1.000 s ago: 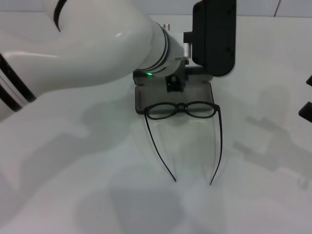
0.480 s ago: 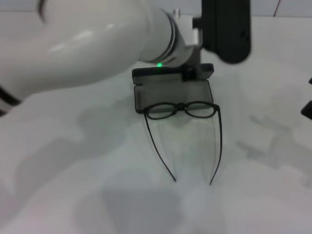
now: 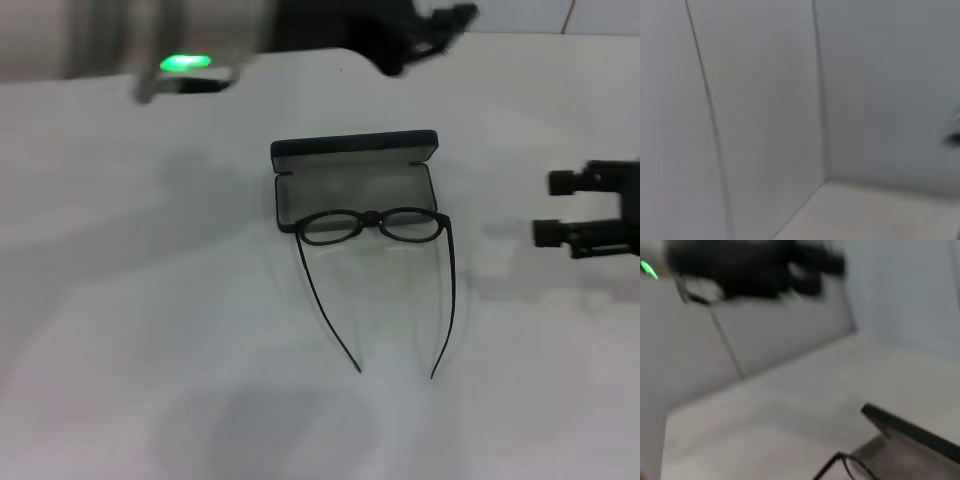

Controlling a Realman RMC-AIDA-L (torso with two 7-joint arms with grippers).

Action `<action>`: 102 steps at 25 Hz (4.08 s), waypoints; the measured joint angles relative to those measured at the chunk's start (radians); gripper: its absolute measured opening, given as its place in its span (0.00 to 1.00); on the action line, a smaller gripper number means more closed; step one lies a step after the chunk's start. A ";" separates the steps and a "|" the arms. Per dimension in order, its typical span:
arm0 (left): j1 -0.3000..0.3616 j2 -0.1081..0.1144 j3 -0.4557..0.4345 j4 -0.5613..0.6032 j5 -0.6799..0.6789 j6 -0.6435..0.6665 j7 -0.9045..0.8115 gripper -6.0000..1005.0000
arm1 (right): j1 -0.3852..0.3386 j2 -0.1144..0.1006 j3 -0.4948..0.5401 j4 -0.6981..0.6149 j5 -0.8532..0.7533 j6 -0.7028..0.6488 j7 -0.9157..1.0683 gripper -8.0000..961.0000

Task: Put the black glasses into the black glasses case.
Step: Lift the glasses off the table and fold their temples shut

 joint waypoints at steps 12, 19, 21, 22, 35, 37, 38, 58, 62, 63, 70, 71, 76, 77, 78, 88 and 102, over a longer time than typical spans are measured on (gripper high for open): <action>0.062 0.008 -0.494 -0.847 -0.716 0.628 0.615 0.17 | 0.394 -0.053 -0.148 0.020 -0.343 0.006 0.263 0.79; 0.106 0.008 -0.514 -1.033 -0.679 0.740 0.848 0.17 | 0.559 -0.011 -0.255 0.165 -0.434 0.125 0.227 0.76; 0.111 0.007 -0.516 -1.058 -0.666 0.743 0.870 0.17 | 0.586 0.000 -0.294 0.174 -0.440 0.151 0.240 0.75; 0.113 0.007 -0.517 -1.069 -0.663 0.743 0.877 0.17 | 0.605 0.005 -0.314 0.183 -0.453 0.163 0.258 0.75; 0.105 0.004 -0.511 -1.183 -0.606 0.743 0.959 0.17 | 0.770 0.023 -0.447 0.381 -0.479 0.327 0.345 0.70; 0.104 0.003 -0.510 -1.207 -0.596 0.744 0.983 0.17 | 0.773 0.024 -0.460 0.404 -0.469 0.349 0.344 0.69; 0.104 0.002 -0.509 -1.221 -0.593 0.745 0.995 0.17 | 0.774 0.024 -0.467 0.411 -0.464 0.358 0.344 0.69; 0.091 0.002 -0.510 -1.304 -0.589 0.732 1.059 0.17 | 0.758 0.024 -0.697 0.569 -0.232 0.578 0.243 0.62; 0.090 0.002 -0.510 -1.304 -0.590 0.732 1.060 0.17 | 0.752 0.024 -0.698 0.578 -0.207 0.581 0.222 0.60; 0.090 0.002 -0.510 -1.304 -0.590 0.732 1.060 0.17 | 0.751 0.024 -0.699 0.579 -0.200 0.583 0.218 0.60; 0.087 0.002 -0.510 -1.317 -0.592 0.732 1.061 0.17 | 0.739 0.024 -0.757 0.582 -0.170 0.613 0.216 0.57; 0.087 0.002 -0.510 -1.317 -0.591 0.732 1.061 0.17 | 0.738 0.024 -0.770 0.583 -0.159 0.619 0.216 0.55; 0.082 0.001 -0.510 -1.328 -0.590 0.732 1.062 0.17 | 0.737 0.024 -0.798 0.587 -0.133 0.638 0.216 0.50; 0.080 0.001 -0.510 -1.334 -0.589 0.732 1.064 0.17 | 0.737 0.024 -0.799 0.587 -0.129 0.639 0.216 0.50; 0.077 0.001 -0.510 -1.342 -0.589 0.732 1.067 0.17 | 0.737 0.024 -0.800 0.587 -0.124 0.641 0.216 0.50; 0.069 0.002 -0.510 -1.353 -0.589 0.733 1.073 0.17 | 0.735 0.024 -0.802 0.588 -0.114 0.644 0.213 0.38; 0.066 0.002 -0.510 -1.353 -0.589 0.732 1.073 0.17 | 0.728 0.024 -0.802 0.588 -0.114 0.640 0.221 0.20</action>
